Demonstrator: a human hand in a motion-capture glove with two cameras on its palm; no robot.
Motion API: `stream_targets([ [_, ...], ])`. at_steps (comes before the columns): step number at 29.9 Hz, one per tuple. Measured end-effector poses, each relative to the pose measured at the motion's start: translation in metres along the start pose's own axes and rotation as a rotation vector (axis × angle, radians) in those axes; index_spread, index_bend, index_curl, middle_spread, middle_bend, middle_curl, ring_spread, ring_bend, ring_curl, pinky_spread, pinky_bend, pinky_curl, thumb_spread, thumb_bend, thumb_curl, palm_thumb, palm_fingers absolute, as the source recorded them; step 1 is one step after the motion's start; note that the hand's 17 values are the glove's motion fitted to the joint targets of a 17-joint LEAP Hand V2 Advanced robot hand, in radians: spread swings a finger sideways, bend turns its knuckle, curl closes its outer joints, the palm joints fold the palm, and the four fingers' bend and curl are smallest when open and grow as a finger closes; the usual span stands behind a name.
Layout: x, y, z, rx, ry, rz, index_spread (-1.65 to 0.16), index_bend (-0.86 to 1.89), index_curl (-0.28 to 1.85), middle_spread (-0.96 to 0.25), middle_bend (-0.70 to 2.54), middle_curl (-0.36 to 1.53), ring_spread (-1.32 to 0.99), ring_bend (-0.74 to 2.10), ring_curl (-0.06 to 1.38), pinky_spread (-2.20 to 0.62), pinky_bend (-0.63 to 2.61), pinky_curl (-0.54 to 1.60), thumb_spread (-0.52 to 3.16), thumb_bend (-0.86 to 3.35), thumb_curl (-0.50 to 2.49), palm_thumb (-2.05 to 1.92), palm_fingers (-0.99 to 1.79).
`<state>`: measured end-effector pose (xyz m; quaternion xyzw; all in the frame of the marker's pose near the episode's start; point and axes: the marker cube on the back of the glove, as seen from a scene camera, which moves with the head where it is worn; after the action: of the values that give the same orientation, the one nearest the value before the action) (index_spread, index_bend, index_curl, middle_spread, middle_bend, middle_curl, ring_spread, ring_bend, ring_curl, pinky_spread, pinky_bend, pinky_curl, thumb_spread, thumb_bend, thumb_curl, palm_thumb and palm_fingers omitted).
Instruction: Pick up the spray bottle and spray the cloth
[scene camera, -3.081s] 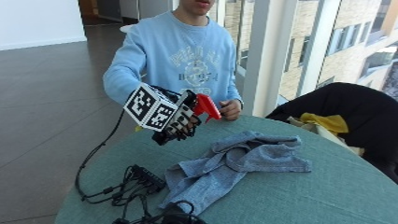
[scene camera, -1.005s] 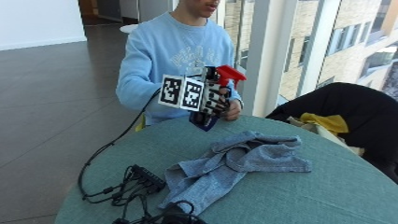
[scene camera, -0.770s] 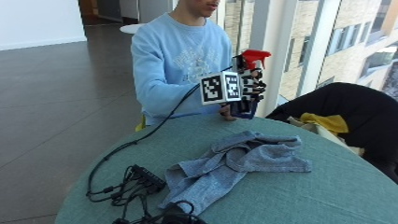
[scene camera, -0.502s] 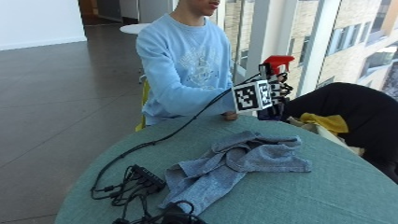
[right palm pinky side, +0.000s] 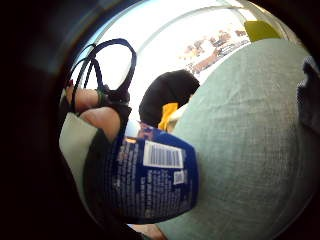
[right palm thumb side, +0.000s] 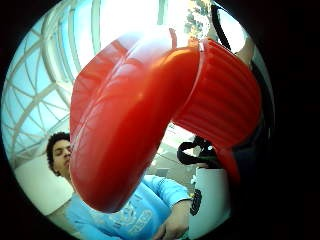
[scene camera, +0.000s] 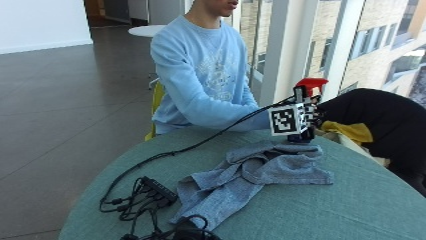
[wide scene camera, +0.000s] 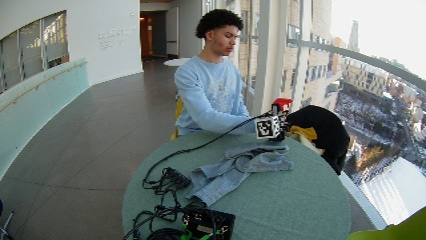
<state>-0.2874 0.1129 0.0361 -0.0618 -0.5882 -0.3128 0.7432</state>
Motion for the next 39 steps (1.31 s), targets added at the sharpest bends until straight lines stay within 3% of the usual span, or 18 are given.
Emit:
stream_targets([
  [8, 0.004, 0.008, 0.001, -0.042, 0.003, 0.026, -0.23, 0.10, 0.38, -0.08, 0.44, 0.49, -0.07, 0.50, 0.37, 0.14, 0.19, 0.34, 0.77, -0.05, 0.68, 0.87, 1.09],
  [12, -0.003, 0.018, -0.011, -0.055, 0.031, 0.021, -0.27, -0.06, 0.30, -0.08, 0.42, 0.48, -0.07, 0.52, 0.39, 0.16, 0.25, 0.37, 0.89, -0.05, 0.62, 0.78, 0.84],
  [18, -0.026, 0.047, -0.063, -0.070, 0.131, 0.018, -0.32, 0.01, 0.24, -0.08, 0.34, 0.45, -0.07, 0.53, 0.39, 0.17, 0.34, 0.39, 0.98, -0.04, 0.56, 0.72, 0.70],
  [26, -0.059, 0.117, -0.143, -0.103, 0.407, 0.074, -0.34, 0.06, 0.20, -0.08, 0.32, 0.44, -0.05, 0.51, 0.37, 0.17, 0.37, 0.39, 1.05, -0.03, 0.49, 0.68, 0.65],
  [39, -0.091, 0.279, -0.263, 0.100, 0.899, 0.223, -0.36, 0.12, 0.20, -0.08, 0.33, 0.43, -0.03, 0.47, 0.35, 0.19, 0.33, 0.37, 1.09, -0.02, 0.43, 0.68, 0.66],
])
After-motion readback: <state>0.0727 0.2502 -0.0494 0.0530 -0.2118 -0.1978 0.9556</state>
